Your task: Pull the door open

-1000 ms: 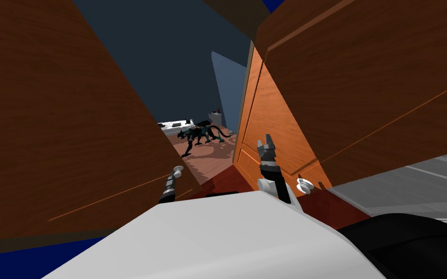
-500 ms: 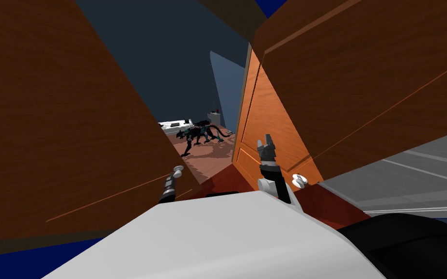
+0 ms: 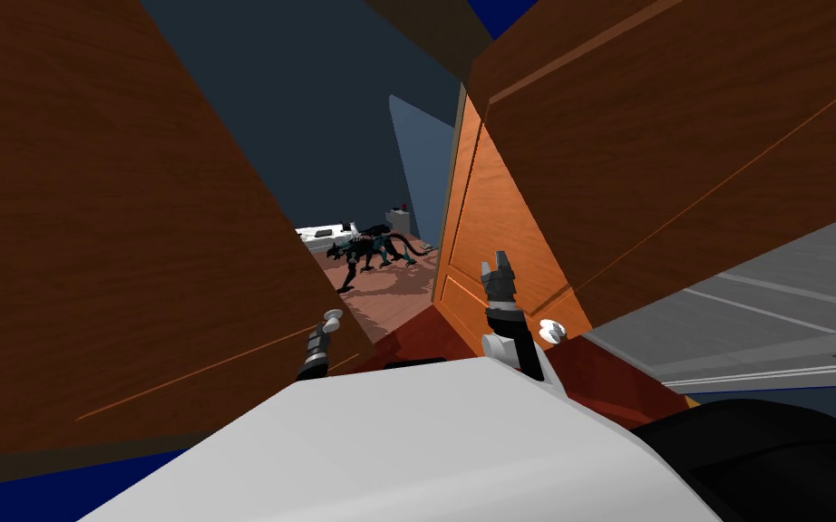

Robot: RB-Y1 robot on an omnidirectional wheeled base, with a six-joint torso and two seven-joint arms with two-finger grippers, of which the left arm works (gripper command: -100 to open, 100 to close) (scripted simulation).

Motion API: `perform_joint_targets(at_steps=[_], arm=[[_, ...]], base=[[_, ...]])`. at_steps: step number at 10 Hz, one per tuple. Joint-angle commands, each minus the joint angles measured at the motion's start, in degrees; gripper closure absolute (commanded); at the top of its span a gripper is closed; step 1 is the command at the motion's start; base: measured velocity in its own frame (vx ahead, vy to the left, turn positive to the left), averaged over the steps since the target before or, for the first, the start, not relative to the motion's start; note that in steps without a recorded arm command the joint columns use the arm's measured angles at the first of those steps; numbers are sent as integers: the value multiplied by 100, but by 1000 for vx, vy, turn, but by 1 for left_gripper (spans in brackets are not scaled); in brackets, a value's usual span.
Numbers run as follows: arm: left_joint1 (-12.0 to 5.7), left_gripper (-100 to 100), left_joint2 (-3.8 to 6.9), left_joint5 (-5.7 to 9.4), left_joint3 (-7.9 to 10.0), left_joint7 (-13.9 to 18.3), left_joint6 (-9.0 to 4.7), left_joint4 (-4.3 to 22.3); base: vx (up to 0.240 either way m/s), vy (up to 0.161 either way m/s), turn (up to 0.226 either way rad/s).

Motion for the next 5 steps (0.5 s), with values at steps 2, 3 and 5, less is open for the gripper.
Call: perform_joint_targets(at_steps=[2, 3, 5], arm=[[2, 100, -55, 89, -143, 298, 32, -140], [-4, 100, -33, 195, -191, 523, 27, -127], [-10, 100, -11, 301, -239, 776, 22, -114]], base=[[-45, -1, -39], [-46, 9, -66], [-51, 13, -64]])
